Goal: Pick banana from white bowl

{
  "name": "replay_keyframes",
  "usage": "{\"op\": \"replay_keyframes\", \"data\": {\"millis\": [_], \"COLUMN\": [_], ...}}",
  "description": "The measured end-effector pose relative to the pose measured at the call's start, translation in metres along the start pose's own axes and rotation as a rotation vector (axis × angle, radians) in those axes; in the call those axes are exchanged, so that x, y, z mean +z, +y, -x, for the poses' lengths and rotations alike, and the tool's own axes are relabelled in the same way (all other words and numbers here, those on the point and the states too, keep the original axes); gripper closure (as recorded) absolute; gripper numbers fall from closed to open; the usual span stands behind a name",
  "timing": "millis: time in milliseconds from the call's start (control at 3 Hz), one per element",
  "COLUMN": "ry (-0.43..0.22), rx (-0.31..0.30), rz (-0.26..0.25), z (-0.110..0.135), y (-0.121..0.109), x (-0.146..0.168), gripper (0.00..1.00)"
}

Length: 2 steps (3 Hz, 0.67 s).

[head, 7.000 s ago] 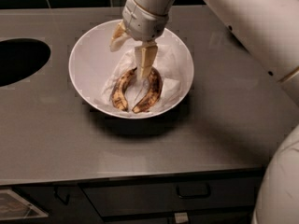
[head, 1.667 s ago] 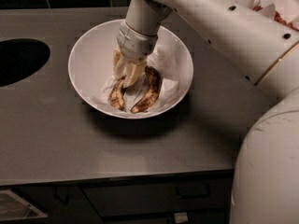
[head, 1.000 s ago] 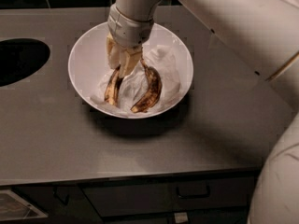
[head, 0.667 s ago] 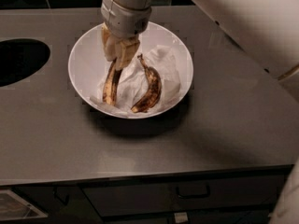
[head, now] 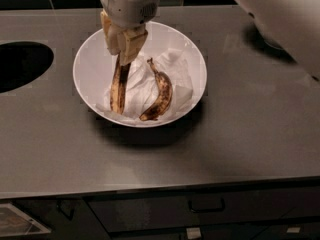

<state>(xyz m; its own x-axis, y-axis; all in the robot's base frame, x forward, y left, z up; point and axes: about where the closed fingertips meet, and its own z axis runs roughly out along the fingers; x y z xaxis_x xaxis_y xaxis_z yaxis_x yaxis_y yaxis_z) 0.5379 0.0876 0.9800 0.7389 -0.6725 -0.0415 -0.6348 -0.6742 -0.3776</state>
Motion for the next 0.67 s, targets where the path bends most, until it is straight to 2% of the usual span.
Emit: {"op": "replay_keyframes", "data": {"millis": [667], "ry": [0.081], "rx": [-0.013], "rz": [-0.081], "z": [0.023], "y": [0.0], "x": [-0.042], "gripper": [1.0]}}
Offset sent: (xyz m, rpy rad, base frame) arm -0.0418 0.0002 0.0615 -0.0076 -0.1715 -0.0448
